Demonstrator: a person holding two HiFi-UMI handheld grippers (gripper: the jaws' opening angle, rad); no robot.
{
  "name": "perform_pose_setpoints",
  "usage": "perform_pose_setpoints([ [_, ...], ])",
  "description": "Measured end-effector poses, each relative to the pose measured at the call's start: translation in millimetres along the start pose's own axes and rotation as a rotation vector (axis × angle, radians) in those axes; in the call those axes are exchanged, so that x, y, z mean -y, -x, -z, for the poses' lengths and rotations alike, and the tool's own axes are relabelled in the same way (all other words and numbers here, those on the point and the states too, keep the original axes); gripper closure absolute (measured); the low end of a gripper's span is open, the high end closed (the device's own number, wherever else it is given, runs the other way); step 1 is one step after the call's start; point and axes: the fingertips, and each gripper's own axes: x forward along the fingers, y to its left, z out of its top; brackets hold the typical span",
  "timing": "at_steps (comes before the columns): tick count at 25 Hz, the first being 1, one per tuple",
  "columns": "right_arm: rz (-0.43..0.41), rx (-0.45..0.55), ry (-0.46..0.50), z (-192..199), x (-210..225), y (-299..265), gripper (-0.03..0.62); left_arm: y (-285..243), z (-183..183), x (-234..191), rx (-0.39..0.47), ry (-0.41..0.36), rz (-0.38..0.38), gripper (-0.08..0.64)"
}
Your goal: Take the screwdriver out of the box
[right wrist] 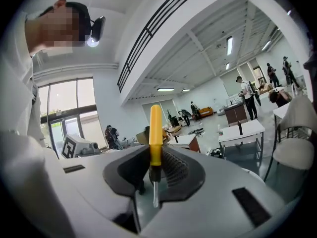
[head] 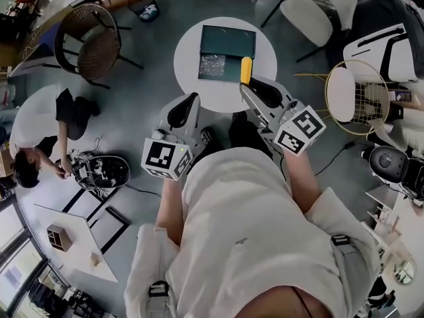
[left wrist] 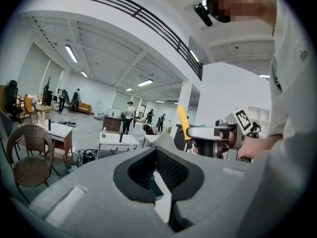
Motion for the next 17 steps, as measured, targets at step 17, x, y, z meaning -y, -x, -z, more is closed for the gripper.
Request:
perform_pose_setpoints([
  [17, 0.123, 0.061, -0.04, 12.5, -35.6, 35.5, 0.514, 17.0, 13.1, 17.5, -0.018, 0.01, 0.129, 0.549],
])
